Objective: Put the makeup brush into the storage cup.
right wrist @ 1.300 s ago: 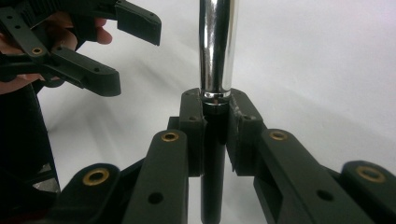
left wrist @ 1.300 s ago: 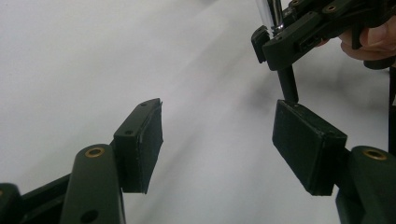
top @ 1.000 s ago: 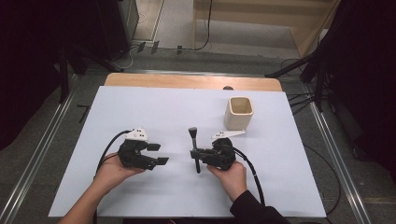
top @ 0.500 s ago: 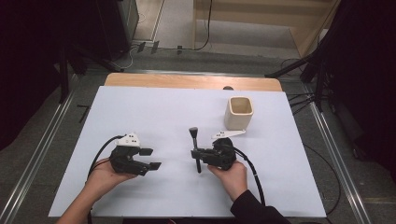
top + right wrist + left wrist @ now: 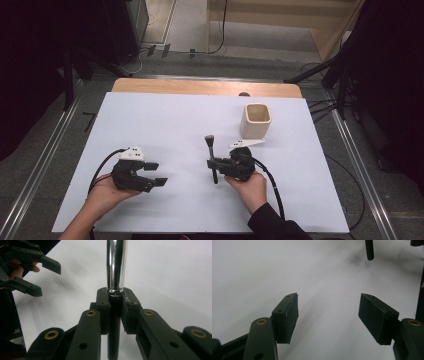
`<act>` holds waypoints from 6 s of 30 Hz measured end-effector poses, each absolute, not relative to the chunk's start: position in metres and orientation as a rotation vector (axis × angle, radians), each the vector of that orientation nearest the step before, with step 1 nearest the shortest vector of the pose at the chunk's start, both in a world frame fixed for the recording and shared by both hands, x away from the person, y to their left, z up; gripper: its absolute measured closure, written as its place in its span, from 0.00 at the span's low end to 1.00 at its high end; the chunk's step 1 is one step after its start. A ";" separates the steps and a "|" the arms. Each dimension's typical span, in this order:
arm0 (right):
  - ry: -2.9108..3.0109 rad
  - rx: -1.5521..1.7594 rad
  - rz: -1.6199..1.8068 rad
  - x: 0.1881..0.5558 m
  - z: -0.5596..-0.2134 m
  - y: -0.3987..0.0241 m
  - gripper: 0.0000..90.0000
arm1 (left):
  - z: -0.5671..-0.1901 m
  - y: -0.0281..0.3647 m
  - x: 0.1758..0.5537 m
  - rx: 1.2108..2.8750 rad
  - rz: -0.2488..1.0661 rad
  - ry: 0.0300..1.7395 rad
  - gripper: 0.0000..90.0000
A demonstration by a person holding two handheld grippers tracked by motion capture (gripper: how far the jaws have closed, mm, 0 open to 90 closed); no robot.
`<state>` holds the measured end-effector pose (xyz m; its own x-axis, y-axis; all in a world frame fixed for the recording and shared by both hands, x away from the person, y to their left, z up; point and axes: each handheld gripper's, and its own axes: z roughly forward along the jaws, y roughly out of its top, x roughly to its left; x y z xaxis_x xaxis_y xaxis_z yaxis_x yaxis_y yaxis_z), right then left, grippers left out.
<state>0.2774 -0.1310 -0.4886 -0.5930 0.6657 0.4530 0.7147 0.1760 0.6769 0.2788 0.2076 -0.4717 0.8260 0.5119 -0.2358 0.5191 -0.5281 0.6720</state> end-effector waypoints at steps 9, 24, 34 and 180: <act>-2.360 -1.412 -1.428 0.279 -0.485 -0.137 0.88 | -0.472 0.207 0.280 2.225 -0.013 0.750 0.37; -2.396 -1.427 -1.444 0.289 -0.471 -0.146 0.88 | -0.473 0.208 0.281 2.202 -0.030 0.757 0.37; -2.408 -1.439 -1.471 0.297 -0.462 -0.154 0.88 | -0.475 0.211 0.285 2.190 -0.032 0.772 0.37; -2.410 -1.977 -1.717 0.395 -0.400 -0.248 0.88 | -0.474 0.209 0.284 2.197 -0.056 0.756 0.35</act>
